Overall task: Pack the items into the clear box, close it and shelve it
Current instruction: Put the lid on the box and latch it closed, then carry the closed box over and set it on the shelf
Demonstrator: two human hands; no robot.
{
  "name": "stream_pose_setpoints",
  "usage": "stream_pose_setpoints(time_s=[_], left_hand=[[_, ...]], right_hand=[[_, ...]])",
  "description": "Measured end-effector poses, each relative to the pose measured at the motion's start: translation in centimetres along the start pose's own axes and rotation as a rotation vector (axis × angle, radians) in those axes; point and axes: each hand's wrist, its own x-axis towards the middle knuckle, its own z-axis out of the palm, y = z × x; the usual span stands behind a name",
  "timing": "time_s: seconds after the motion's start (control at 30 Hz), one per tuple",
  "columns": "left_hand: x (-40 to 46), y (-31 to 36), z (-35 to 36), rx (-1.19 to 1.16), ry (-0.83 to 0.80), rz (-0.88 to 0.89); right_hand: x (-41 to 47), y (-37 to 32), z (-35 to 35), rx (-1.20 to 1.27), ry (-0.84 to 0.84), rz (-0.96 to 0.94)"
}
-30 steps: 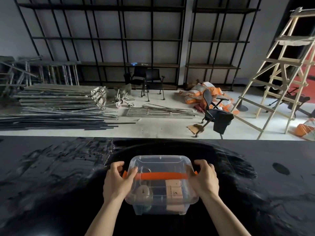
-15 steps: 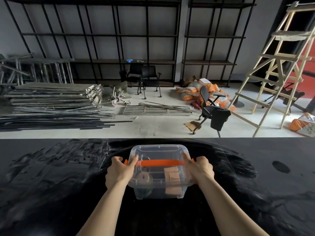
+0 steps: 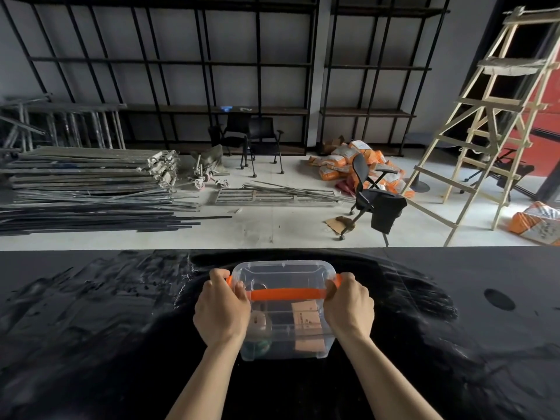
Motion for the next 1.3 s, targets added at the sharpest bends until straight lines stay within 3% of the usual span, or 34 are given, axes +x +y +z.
stream_pose_setpoints(time_s=[0.2,0.33,0.4,0.53,0.7,1.07,1.3], left_hand=[[-0.2,0.2,0.0,0.0,0.038,0.076],[-0.2,-0.1,0.2,-0.017,0.03,0.05],[-0.1,-0.5,0.3,-0.11,-0.058,-0.026],[0.3,-0.8,0.2,-0.584,-0.397,-0.221],[0.9,-0.5,0.0,-0.7,-0.517,-0.217],[-2.5,5.1,2.5,-0.709,-0.631,-0.134],[-6.7,12.5,5.6,-0.708,-0.824,0.025]], right_hand=[[0.0,-0.3,0.0,-0.1,0.025,-0.089],[0.3,0.0,0.3,-0.002,0.003,-0.063],[0.6,0.5,0.6,0.164,-0.061,-0.022],[0.9,1.5,0.4,0.602,-0.327,0.104],[1.0,1.6,0.0,0.679,-0.412,0.076],[2.6,6.8,-4.9,0.663,-0.277,0.148],[2.0,13.7,-11.8,0.647,-0.027,0.242]])
